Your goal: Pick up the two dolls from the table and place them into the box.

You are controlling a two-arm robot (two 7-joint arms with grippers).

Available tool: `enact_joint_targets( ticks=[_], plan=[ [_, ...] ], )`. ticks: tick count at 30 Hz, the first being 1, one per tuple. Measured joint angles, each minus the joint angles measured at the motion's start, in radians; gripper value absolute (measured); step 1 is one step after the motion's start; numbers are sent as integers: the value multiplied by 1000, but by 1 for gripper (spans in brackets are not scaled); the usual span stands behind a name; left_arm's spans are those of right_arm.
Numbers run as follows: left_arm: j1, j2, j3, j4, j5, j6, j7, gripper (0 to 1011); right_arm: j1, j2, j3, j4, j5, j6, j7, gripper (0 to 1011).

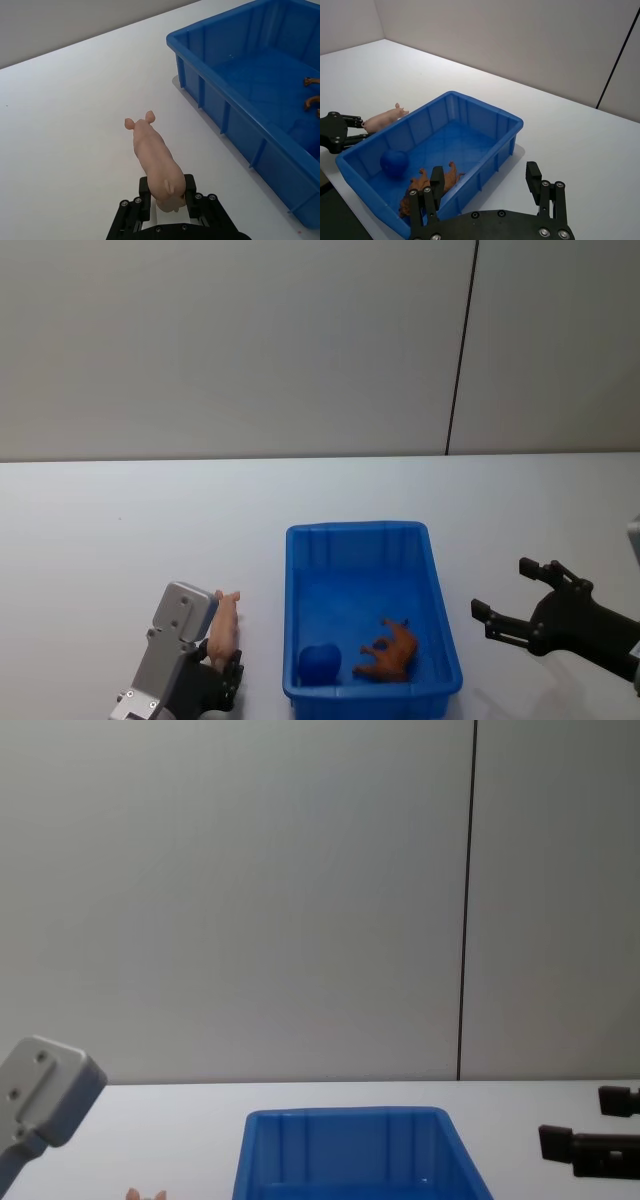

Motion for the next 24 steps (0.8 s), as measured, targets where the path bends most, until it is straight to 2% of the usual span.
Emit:
enact_joint_targets(
  ticks=[9, 24],
  plan=[
    [-6, -9, -4, 2, 16, -10, -8, 400, 0, 0, 0, 0, 0, 0, 0, 1001],
    [-55, -48, -8, -17, 98, -102, -59, 400, 0, 0, 0, 0, 0, 0, 0, 1001]
  ],
)
